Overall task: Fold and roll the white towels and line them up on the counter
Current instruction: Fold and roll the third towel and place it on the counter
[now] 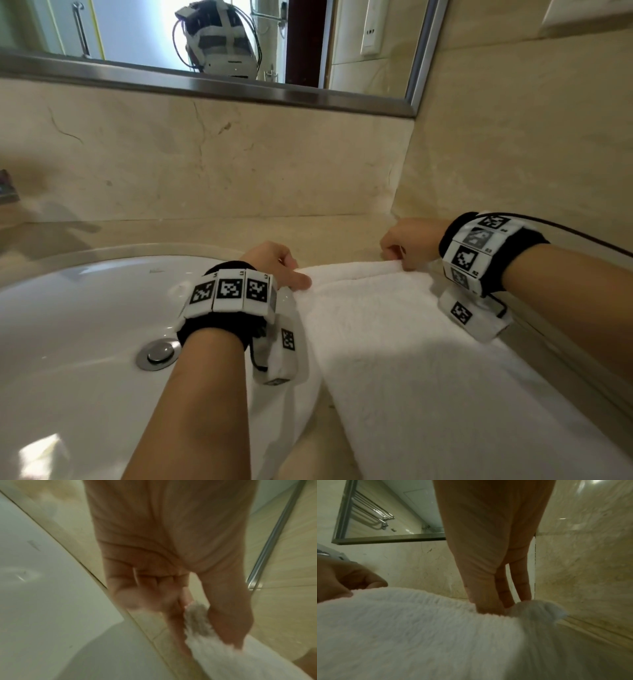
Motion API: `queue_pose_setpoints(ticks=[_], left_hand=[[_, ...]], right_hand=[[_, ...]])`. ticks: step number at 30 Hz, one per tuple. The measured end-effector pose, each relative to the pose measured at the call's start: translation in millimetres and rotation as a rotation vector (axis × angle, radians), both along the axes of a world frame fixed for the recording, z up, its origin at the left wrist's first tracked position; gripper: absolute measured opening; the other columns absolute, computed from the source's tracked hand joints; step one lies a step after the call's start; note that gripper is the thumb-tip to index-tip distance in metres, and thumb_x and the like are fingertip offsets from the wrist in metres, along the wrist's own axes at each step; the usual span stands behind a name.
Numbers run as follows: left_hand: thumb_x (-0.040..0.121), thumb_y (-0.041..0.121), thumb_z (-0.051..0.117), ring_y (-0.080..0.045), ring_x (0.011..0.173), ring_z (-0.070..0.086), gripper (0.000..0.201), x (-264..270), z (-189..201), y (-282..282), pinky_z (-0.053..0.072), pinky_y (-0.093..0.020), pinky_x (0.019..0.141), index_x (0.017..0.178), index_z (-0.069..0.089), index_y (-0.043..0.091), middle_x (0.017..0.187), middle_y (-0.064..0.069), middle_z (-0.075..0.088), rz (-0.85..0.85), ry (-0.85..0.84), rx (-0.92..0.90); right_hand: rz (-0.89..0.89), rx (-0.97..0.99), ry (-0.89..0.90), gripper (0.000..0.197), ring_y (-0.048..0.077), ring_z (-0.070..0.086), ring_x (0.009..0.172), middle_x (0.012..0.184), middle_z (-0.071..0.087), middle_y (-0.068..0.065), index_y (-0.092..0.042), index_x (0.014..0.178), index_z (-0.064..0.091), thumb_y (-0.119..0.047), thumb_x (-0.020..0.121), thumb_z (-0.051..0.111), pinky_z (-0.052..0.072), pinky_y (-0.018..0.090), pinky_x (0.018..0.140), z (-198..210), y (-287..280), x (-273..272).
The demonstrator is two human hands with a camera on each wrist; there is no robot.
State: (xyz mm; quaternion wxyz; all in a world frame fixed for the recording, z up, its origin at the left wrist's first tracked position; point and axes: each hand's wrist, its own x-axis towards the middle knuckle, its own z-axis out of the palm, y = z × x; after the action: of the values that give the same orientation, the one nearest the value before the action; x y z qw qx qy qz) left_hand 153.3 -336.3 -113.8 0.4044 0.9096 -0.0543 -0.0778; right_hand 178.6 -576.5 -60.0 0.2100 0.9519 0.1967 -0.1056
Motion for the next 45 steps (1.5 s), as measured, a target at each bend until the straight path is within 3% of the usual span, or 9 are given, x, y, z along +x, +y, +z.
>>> queue_pose_setpoints(ticks=[6, 9, 11, 14, 21, 29, 36, 40, 45], left_hand=[[0.069, 0.006, 0.077, 0.004, 0.046, 0.038, 0.039, -10, 5, -3, 0.029, -0.008, 0.037, 0.054, 0.042, 0.015, 0.058, 0.009, 0.056, -0.066, -0.165, 0.037], [0.066, 0.001, 0.073, -0.01, 0.048, 0.035, 0.043, -12, 13, -15, 0.027, -0.018, 0.046, 0.05, 0.036, 0.016, 0.051, 0.003, 0.038, -0.132, -0.18, 0.142], [0.068, 0.001, 0.069, -0.012, 0.05, 0.034, 0.042, -18, 17, -23, 0.026, -0.019, 0.047, 0.051, 0.034, 0.016, 0.053, 0.002, 0.037, -0.17, -0.205, 0.269], [0.07, 0.001, 0.067, -0.018, 0.058, 0.043, 0.039, -24, 18, -25, 0.027, -0.02, 0.046, 0.052, 0.036, 0.017, 0.056, 0.002, 0.041, -0.189, -0.267, 0.407], [0.079, 0.013, 0.065, -0.02, 0.074, 0.042, 0.043, -42, 15, -23, 0.027, -0.022, 0.062, 0.056, 0.029, 0.021, 0.064, 0.008, 0.034, -0.245, -0.386, 0.592], [0.087, 0.021, 0.061, -0.021, 0.073, 0.056, 0.018, -47, 17, -13, 0.044, -0.025, 0.067, 0.08, 0.068, 0.006, 0.083, -0.01, 0.064, -0.141, -0.214, 0.259], [0.085, 0.022, 0.064, -0.02, 0.066, 0.063, 0.018, -40, -6, -6, 0.053, -0.029, 0.065, 0.075, 0.051, 0.014, 0.075, -0.003, 0.064, 0.029, 0.11, -0.187], [0.087, 0.027, 0.061, -0.02, 0.063, 0.064, 0.021, -44, -7, -5, 0.051, -0.022, 0.051, 0.073, 0.06, 0.011, 0.072, -0.002, 0.064, -0.034, 0.163, -0.198], [0.075, 0.019, 0.072, -0.016, 0.069, 0.059, 0.016, -44, 3, 0, 0.059, -0.035, 0.07, 0.07, 0.058, 0.023, 0.08, -0.001, 0.064, -0.109, -0.051, -0.043]], right_hand=[[0.069, -0.082, -0.057, 0.036, 0.018, 0.042, 0.071, 0.066, 0.036, -0.008, -0.025, 0.062, 0.028, -0.009, 0.085, 0.052, 0.025, 0.02, 0.05, -8, -5, -16], [0.135, -0.209, -0.072, 0.026, 0.02, 0.047, 0.075, 0.072, 0.037, -0.003, -0.019, 0.07, 0.035, -0.007, 0.089, 0.047, 0.027, 0.022, 0.055, -8, 1, -23], [0.128, -0.259, -0.044, 0.03, 0.024, 0.05, 0.076, 0.075, 0.044, 0.007, -0.017, 0.066, 0.033, -0.003, 0.091, 0.043, 0.025, 0.016, 0.049, -11, 2, -25], [0.168, -0.298, -0.068, 0.028, 0.029, 0.05, 0.082, 0.091, 0.052, 0.023, -0.01, 0.067, 0.047, -0.005, 0.093, 0.038, 0.031, 0.027, 0.061, -15, 2, -34], [0.094, -0.164, -0.117, 0.016, 0.021, 0.046, 0.07, 0.08, 0.057, 0.008, -0.01, 0.08, 0.06, -0.005, 0.088, 0.048, 0.034, 0.025, 0.064, -6, -4, -42], [-0.079, 0.008, -0.009, 0.037, 0.017, 0.046, 0.059, 0.057, 0.047, -0.006, -0.021, 0.053, 0.046, 0.003, 0.08, 0.056, 0.034, 0.019, 0.05, 2, 5, -28], [-0.143, 0.147, 0.019, 0.021, 0.02, 0.052, 0.077, 0.077, 0.057, -0.002, -0.018, 0.074, 0.054, 0.002, 0.074, 0.059, 0.038, 0.023, 0.059, -1, 3, -26], [-0.184, 0.096, 0.065, 0.037, 0.016, 0.052, 0.084, 0.093, 0.058, -0.001, -0.013, 0.113, 0.061, 0.0, 0.078, 0.06, 0.039, 0.02, 0.063, -1, 7, -30], [-0.164, 0.051, -0.015, 0.02, 0.017, 0.053, 0.073, 0.079, 0.061, 0.001, -0.008, 0.093, 0.068, -0.003, 0.074, 0.064, 0.036, 0.016, 0.052, 0, 6, -38]])
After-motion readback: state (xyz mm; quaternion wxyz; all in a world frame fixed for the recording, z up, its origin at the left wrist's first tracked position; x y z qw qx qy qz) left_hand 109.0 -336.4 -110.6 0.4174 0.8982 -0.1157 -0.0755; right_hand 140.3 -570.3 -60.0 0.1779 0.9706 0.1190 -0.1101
